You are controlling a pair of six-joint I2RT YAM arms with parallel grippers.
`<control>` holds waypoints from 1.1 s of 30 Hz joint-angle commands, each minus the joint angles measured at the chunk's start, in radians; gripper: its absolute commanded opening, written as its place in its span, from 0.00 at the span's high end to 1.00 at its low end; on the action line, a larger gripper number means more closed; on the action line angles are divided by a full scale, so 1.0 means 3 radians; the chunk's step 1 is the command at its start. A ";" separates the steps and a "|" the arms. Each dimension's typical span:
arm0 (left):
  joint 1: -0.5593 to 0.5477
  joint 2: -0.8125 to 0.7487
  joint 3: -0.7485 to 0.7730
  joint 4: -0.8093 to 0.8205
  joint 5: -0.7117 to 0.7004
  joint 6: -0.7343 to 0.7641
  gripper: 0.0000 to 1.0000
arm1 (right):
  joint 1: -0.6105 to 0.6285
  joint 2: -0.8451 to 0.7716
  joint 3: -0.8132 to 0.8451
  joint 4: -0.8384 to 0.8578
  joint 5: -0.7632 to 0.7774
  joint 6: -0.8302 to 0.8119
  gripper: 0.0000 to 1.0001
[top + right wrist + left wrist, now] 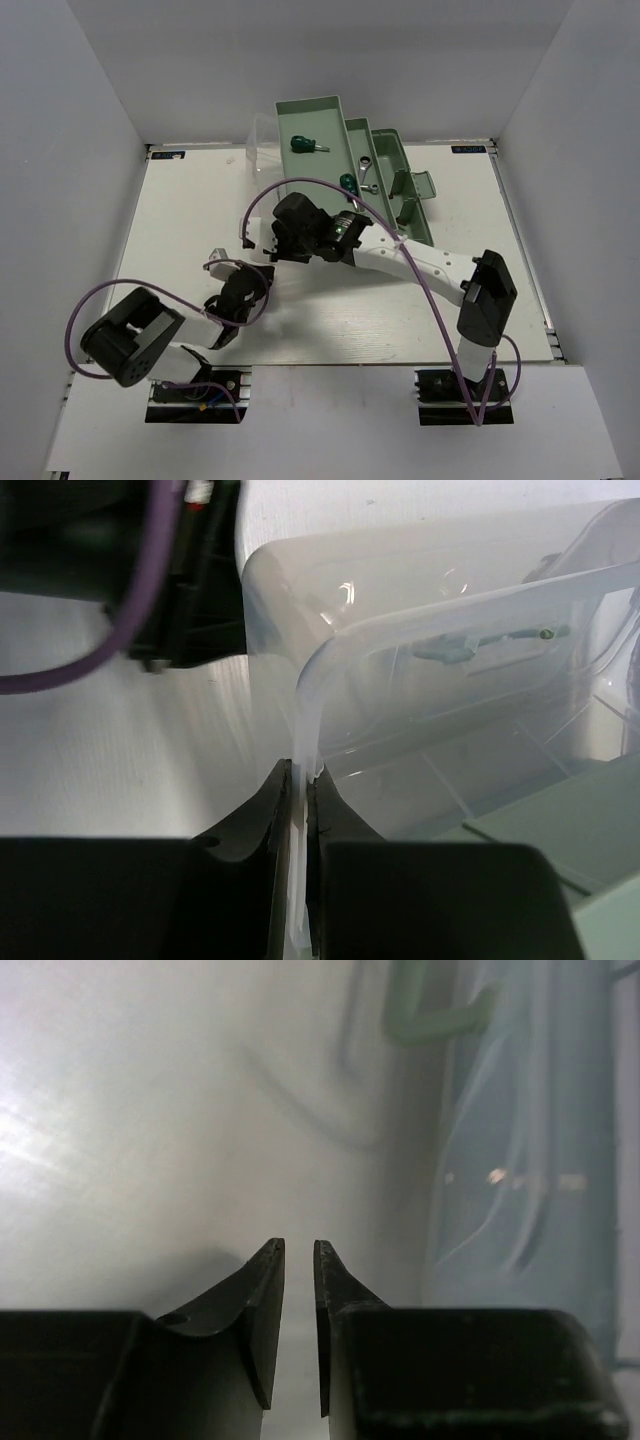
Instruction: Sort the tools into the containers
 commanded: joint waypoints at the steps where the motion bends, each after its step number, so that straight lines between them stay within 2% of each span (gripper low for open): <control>1: 0.0148 0.0260 0.0237 0.0773 -0.0068 0.0113 0.71 | 0.0044 -0.0367 0.0034 0.0319 -0.0121 -0.0070 1.00; 5: 0.0251 0.0699 0.0396 0.1319 0.0136 0.0113 0.65 | 0.0039 -0.0428 -0.0098 0.0314 -0.0111 -0.0050 1.00; 9: 0.0318 0.0833 0.0473 0.1516 0.0270 0.0113 0.58 | 0.0029 -0.0459 -0.0140 0.0299 -0.0238 -0.0039 0.99; 11: 0.0348 0.0833 0.0473 0.1480 0.0300 0.0113 0.57 | 0.0034 -0.0464 -0.0119 0.0172 -0.0275 -0.0039 0.63; 12: 0.0348 0.0833 0.0503 0.1480 0.0301 0.0113 0.57 | 0.0039 -0.0474 -0.0099 0.0116 -0.0356 -0.0039 0.39; 14: 0.0384 0.0757 0.0504 0.1409 0.0301 0.0113 0.57 | 0.0054 -0.0479 0.0146 -0.0364 -0.0580 -0.0100 0.30; 16: 0.0384 0.0711 0.0504 0.1302 0.0331 0.0113 0.57 | 0.0044 -0.0530 0.0451 -0.0625 -0.0979 -0.0253 0.29; 17: 0.0420 0.0650 0.0504 0.1245 0.0331 0.0113 0.57 | 0.0044 -0.0581 0.0524 -0.0981 -0.1036 -0.0290 0.26; 18: 0.0420 0.0649 0.0534 0.1194 0.0331 0.0113 0.57 | 0.0049 -0.0617 0.0647 -0.1101 -0.1153 -0.0411 0.23; 21: 0.0450 0.0573 0.0534 0.1117 0.0331 0.0143 0.57 | 0.0065 -0.0861 0.0638 -0.1363 -0.0966 -0.0581 0.23; 24: 0.0451 0.0542 0.0565 0.1025 0.0331 0.0143 0.57 | 0.0034 -0.1036 0.0306 -0.0925 -0.0059 -0.0500 0.46; 25: 0.0451 0.0542 0.0611 0.0994 0.0331 0.0143 0.57 | 0.0014 -0.1194 0.0234 -0.0751 0.0512 -0.0393 0.98; 26: 0.0451 0.0542 0.0647 0.0964 0.0331 0.0143 0.57 | 0.0003 -0.1261 -0.0105 -0.0516 0.0842 -0.0331 1.00; 27: 0.0481 0.0542 0.0647 0.0963 0.0367 0.0174 0.57 | -0.0113 -0.1363 -0.0266 0.0417 0.1599 -0.0336 1.00; 28: 0.0481 0.0542 0.0677 0.0963 0.0367 0.0174 0.57 | -0.0190 -0.1415 -0.0419 0.0822 0.2204 -0.0584 1.00; 29: 0.0481 0.0542 0.0713 0.0933 0.0397 0.0174 0.57 | -0.0561 -0.1440 -0.0952 0.1914 0.2448 -0.0865 1.00; 31: 0.0481 0.0542 0.0759 0.0933 0.0428 0.0174 0.57 | -0.0859 -0.1385 -0.0999 0.1911 0.2507 -0.0807 1.00; 32: 0.0481 0.0542 0.0810 0.0933 0.0428 0.0204 0.57 | -0.1028 -0.1268 -0.0918 0.1378 0.2274 -0.0113 1.00; 33: 0.0481 0.0502 0.0841 0.0852 0.0469 0.0205 0.57 | -0.1500 -0.1201 -0.0684 0.0907 0.2165 0.0127 1.00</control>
